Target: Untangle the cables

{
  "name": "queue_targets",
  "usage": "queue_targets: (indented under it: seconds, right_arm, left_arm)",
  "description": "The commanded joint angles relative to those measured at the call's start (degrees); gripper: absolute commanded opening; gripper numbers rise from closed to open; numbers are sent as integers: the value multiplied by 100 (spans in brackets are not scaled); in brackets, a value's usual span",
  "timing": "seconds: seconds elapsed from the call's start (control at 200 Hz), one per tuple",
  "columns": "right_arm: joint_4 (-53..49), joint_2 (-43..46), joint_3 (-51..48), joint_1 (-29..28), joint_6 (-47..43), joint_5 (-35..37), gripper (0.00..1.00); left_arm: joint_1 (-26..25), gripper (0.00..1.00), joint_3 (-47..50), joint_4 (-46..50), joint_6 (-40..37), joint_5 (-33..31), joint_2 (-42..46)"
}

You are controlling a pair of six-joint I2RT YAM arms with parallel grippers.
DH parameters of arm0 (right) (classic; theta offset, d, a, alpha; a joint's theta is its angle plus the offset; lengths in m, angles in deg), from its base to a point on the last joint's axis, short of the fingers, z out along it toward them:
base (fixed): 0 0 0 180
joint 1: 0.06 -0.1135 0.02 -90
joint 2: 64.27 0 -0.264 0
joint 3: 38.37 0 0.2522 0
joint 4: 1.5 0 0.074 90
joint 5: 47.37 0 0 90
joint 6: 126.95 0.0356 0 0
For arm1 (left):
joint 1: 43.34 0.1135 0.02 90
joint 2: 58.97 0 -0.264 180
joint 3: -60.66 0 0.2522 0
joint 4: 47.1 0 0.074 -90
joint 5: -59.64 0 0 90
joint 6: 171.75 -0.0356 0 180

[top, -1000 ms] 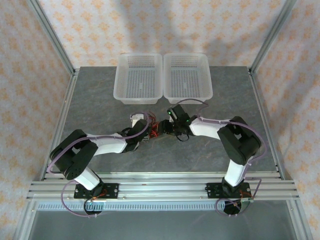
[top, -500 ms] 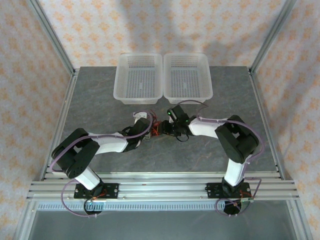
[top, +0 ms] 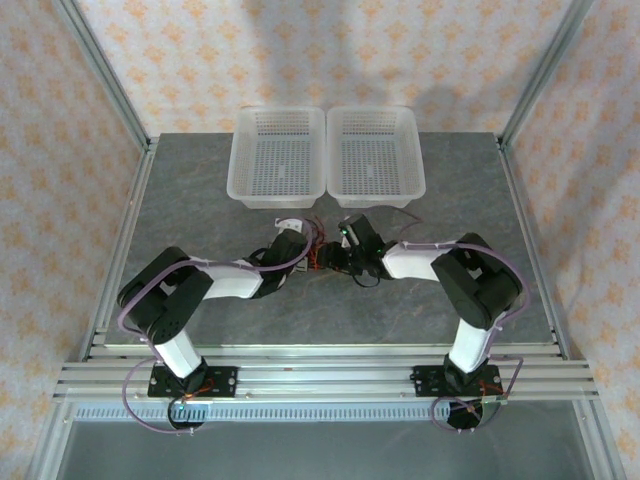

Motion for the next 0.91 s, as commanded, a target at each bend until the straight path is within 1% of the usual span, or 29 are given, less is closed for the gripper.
queue_targets:
  seconds: [0.0,0.025,0.075,0.145,0.17,0.25,0.305,0.325,0.385,0.445,0.485,0.531,0.621,0.721,0.811,0.901]
  right_arm:
    - [577,-315,-126,-90,343,-60,47]
    - [616,-344,-126,-89,378,-55,45]
    - [639,-388,-126,-89,439,16,36]
    - [632,-387,-152,-90,481,147,15]
    - [620,-366,-176,-90,496,211,9]
    - [559,-220,-248,-90,482,392,0]
    - [463,-65,-290,-90,447,528,0]
    - [438,2,-311,-90,438,571,0]
    - [292,261,-369,-90,406,760,0]
    - [144,555,-440,-90,410,977,0]
    - [26,769,-483,-90,435,1129,0]
    - [-83,1002,-533,-90,490,1277,0]
    - [-187,1382,-652,-90,683,1437,0]
    - [-146,1645,-788,-90,933,1466,0]
    - [-52,1758,-870,-90,1099,1422,0]
    - [-29,1806,-917,-90,1166,1426,0]
  left_arm:
    - [-29,18,-165,-286,-118,385,-212]
    - [-32,18,-165,-296,-119,393,-238]
    - [-24,17,-149,-306,-103,420,-250]
    - [-23,16,-90,-332,-75,429,-173]
    - [-19,16,-64,-332,-63,430,-114]
    - [-23,17,-22,-217,-42,392,158]
    - [-28,20,-37,13,-41,338,436]
    - [-23,23,-45,106,-36,322,558]
    - [-39,35,-95,431,-31,240,982]
    - [-86,45,-172,800,-53,77,1451]
    - [-147,49,-260,1133,-90,-63,1751]
    - [-249,53,-419,1537,-127,-232,2011]
    - [-498,54,-757,2265,-110,-485,2329]
    - [-761,53,-960,2654,135,-442,2377]
    - [-923,49,-975,2629,497,-168,2227]
    - [-1007,44,-845,2272,911,140,1997]
